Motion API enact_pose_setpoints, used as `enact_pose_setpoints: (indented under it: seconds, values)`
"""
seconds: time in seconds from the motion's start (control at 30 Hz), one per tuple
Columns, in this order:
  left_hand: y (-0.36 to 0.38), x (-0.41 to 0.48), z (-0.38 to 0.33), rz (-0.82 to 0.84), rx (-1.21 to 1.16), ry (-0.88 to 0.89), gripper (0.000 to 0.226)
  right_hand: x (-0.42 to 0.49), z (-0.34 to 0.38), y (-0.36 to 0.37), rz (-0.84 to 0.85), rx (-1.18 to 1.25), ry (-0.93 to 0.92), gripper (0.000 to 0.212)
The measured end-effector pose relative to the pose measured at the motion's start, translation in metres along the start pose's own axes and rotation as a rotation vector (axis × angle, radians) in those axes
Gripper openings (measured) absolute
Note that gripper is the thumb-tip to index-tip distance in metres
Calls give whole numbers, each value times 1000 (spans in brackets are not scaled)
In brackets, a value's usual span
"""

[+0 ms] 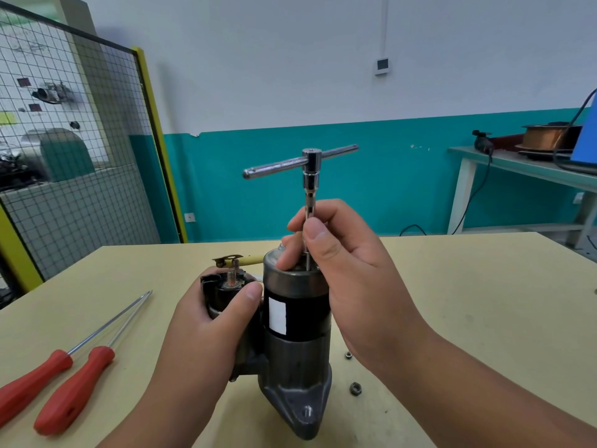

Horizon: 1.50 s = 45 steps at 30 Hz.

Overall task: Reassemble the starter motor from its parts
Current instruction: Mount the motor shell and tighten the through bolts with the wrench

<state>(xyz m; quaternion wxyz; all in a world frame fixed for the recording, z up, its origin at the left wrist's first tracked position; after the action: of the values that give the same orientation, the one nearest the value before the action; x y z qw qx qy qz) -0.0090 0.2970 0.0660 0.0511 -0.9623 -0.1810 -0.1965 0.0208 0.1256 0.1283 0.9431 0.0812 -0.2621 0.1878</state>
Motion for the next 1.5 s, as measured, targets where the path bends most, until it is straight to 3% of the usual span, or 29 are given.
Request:
enact_pose_setpoints:
  seconds: [0.73,1.1,1.3,1.5]
  values:
    - [0,0,2,-11,-24,12,46,-1,0,-2,1,53,55,28]
    - [0,3,3,0,-9,40,44,-1,1,0,-10,-14,34,20]
    - [0,3,4,-8,6,36,46,-1,1,-2,5,56,52,30]
    - [0,3,4,-23,-15,22,51,-1,-1,-1,-21,-1,39,22]
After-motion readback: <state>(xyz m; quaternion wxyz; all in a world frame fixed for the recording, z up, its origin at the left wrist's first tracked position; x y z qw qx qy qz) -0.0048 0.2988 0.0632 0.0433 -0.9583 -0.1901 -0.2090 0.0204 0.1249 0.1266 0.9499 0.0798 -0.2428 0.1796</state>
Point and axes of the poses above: each hand's wrist, its own x-axis towards the middle knuckle, its own y-axis out of the palm, z = x × y, the point moved 3 cm from there along x, towards the middle knuckle, and after that the axes turned 7 degrees about y, right-handed, at the moved point
